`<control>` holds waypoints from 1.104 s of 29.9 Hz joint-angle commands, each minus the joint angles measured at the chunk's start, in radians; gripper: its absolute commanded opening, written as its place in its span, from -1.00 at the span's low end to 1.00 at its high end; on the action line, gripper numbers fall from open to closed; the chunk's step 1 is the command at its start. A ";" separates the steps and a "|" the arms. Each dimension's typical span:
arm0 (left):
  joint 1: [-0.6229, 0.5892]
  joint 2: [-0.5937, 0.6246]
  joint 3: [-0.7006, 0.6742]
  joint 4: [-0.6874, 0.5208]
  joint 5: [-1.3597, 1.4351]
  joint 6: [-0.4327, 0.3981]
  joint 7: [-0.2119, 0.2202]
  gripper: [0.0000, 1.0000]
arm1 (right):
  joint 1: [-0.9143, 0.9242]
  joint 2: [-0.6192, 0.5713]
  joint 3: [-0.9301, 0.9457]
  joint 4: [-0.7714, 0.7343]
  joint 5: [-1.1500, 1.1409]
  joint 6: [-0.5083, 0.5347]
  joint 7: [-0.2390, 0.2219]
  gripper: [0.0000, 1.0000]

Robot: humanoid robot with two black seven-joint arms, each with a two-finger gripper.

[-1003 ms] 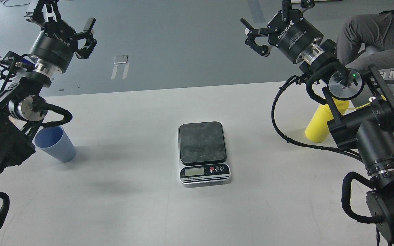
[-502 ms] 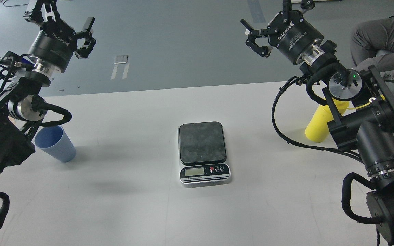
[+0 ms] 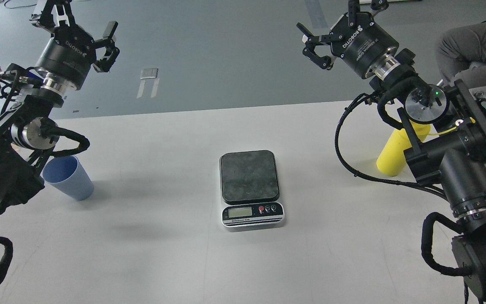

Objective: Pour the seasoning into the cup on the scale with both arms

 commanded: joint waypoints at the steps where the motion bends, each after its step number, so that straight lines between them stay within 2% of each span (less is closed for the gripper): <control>1: 0.001 -0.001 -0.001 0.000 0.000 0.000 0.000 0.96 | 0.001 0.000 0.000 -0.001 0.000 0.000 0.000 1.00; 33: 0.005 0.018 0.005 -0.001 0.000 0.000 0.000 0.96 | 0.009 0.000 -0.002 -0.007 -0.001 0.000 0.000 1.00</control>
